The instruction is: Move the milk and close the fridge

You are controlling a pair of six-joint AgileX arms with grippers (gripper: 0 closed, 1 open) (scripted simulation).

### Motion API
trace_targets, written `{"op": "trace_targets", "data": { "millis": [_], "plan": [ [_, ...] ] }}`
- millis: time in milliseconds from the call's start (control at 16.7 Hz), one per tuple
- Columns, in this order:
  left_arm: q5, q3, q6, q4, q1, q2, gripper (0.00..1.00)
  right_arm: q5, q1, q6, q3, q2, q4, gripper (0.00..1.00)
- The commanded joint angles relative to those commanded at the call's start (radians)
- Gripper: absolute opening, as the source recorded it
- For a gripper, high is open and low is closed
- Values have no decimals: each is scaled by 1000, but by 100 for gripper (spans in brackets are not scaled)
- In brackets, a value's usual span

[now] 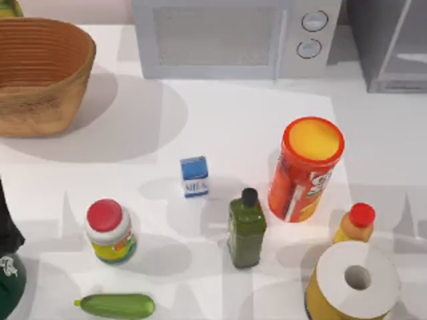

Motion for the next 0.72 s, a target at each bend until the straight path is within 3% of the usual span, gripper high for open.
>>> {"op": "trace_targets", "data": {
  "millis": [240, 720],
  "plan": [
    [0, 0, 0, 0, 0, 0, 100, 33, 28, 1, -1, 30, 29, 100],
    [0, 0, 0, 0, 0, 0, 100, 356, 358, 6, 1, 305, 274, 100]
  ]
}}
